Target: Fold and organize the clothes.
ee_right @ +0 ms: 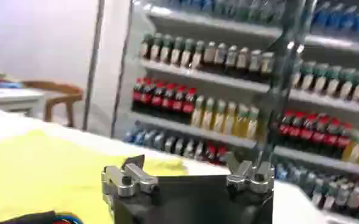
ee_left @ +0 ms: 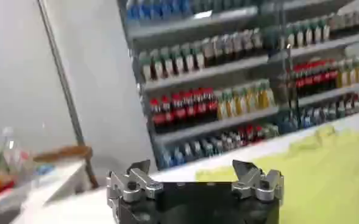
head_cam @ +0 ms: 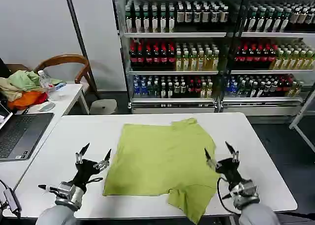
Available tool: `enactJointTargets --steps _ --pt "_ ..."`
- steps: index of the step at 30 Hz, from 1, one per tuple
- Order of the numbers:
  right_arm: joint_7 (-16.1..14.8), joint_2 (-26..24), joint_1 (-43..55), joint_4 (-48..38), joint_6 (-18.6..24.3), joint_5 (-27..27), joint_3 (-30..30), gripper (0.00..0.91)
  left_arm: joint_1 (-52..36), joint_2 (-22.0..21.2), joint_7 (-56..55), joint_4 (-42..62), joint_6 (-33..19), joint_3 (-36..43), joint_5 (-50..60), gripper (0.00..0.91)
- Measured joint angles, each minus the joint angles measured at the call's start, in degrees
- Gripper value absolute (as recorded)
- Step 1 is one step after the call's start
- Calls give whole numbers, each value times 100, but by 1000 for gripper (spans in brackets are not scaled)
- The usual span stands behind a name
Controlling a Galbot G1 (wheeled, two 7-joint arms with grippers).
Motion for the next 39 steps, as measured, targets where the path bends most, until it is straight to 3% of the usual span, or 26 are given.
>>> enactJointTargets --steps 14,24,39 --pt "352 -304 -1230 417 -59 192 -274 907 574 223 -425 -379 782 60 -887 907" --pt "649 -286 -1517 393 53 186 -502 907 669 163 -675 -429 1196 268 -1177 907" --pt "861 -284 -1598 366 72 223 -713 907 899 144 -894 -534 1438 325 -1371 907"
